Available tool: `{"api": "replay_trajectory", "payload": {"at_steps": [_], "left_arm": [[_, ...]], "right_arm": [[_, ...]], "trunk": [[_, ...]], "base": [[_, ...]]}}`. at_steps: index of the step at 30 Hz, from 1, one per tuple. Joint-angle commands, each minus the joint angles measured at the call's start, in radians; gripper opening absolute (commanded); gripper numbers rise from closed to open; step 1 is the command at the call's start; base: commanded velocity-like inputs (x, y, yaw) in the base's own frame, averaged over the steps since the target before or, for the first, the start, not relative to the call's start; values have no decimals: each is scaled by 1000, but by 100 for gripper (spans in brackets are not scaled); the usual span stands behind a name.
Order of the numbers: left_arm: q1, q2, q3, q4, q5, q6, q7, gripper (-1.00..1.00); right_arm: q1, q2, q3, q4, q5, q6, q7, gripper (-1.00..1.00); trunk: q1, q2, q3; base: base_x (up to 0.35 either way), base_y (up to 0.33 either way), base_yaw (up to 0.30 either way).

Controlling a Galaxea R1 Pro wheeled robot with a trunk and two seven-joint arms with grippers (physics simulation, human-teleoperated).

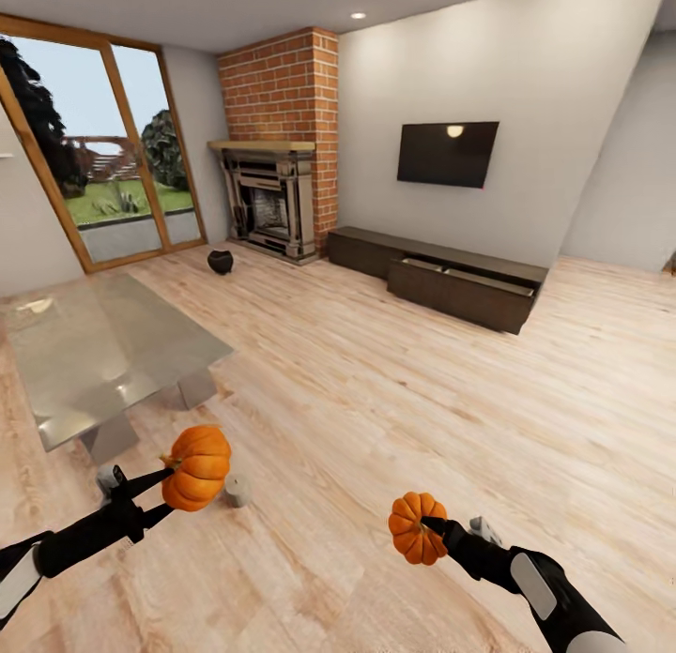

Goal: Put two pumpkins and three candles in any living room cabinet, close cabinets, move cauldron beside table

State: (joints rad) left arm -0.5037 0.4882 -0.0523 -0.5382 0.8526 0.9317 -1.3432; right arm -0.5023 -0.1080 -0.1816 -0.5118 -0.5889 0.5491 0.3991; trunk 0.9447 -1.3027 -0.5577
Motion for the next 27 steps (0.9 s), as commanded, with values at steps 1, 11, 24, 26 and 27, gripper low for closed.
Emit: {"api": "replay_trajectory", "payload": {"at_steps": [1, 11, 24, 26, 27], "left_arm": [[-1, 1, -4, 0, 11, 10, -2, -100], [-1, 1, -4, 0, 11, 9, -1, -100], [-1, 1, -3, 0, 11, 9, -1, -100], [-1, 1, -3, -1, 11, 9, -1, -100], [-1, 1, -3, 0, 11, 9, -1, -100]], "right_arm": [[-1, 1, -5, -1, -9, 9, 1, -100], [-1, 1, -6, -1, -9, 9, 1, -100], [-1, 1, -6, -1, -9, 9, 1, -100], [-1, 1, -6, -2, -9, 9, 1, -100], [-1, 1, -6, -2, -9, 9, 1, -100]], "trunk": [[0, -1, -1], [0, -1, -6], [0, -1, -14], [0, -1, -15], [0, -1, -16]], "base": [[0, 0, -265], [0, 0, -265], [95, -91, -264], [232, -189, -251], [236, -191, -240]]}}
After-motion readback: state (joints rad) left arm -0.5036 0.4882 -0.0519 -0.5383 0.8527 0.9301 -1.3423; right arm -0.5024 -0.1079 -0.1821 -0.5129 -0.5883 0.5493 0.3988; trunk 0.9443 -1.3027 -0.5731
